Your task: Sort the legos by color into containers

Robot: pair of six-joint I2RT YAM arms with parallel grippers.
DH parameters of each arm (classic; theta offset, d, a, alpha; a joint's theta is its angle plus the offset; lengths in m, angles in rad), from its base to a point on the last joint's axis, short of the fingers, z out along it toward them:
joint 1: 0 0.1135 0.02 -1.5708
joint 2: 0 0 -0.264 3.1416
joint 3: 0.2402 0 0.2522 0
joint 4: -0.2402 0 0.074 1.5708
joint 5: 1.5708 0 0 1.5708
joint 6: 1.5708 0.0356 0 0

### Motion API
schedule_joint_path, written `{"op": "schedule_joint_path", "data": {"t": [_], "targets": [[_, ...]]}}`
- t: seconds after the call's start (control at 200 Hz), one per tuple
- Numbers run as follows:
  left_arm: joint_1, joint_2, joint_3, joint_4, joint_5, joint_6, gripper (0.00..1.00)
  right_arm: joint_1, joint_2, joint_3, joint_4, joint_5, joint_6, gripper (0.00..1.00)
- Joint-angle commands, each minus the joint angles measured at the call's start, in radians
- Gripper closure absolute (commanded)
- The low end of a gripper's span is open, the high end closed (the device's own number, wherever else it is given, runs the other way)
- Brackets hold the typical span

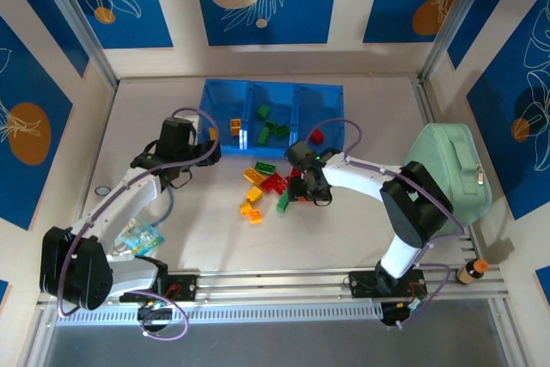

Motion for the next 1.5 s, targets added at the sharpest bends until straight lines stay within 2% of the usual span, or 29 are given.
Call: {"op": "schedule_joint_path", "data": {"t": [0.0, 0.19, 0.295, 0.445, 0.775, 1.086, 1.296, 1.491], "targets": [[0.042, -0.014, 0.013, 0.017, 0.048, -0.026, 0.32, 0.013, 0.051, 0.001, -0.041, 0.033, 0.020, 0.28], [0.065, -0.009, 0.032, 0.029, 0.068, -0.033, 0.32, 0.013, 0.045, -0.001, -0.050, 0.031, 0.025, 0.27], [0.066, -0.013, 0.032, 0.034, 0.080, -0.037, 0.32, 0.016, 0.014, -0.021, -0.049, 0.028, 0.026, 0.22], [0.066, -0.020, 0.030, 0.034, 0.080, -0.037, 0.32, 0.012, -0.019, -0.033, -0.034, 0.026, 0.025, 0.20], [0.070, -0.013, 0.045, 0.019, 0.065, -0.021, 0.32, -0.017, 0.051, 0.027, -0.046, 0.055, 0.011, 0.20], [0.092, 0.005, 0.054, 0.031, 0.074, -0.026, 0.32, -0.040, 0.084, 0.081, -0.067, 0.091, -0.067, 0.19], [0.099, 0.004, 0.060, 0.030, 0.084, -0.029, 0.32, -0.038, 0.107, 0.094, -0.061, 0.052, -0.087, 0.26], [0.109, 0.000, 0.054, 0.031, 0.081, -0.029, 0.32, -0.022, 0.101, 0.080, -0.076, 0.068, -0.061, 0.39]]}}
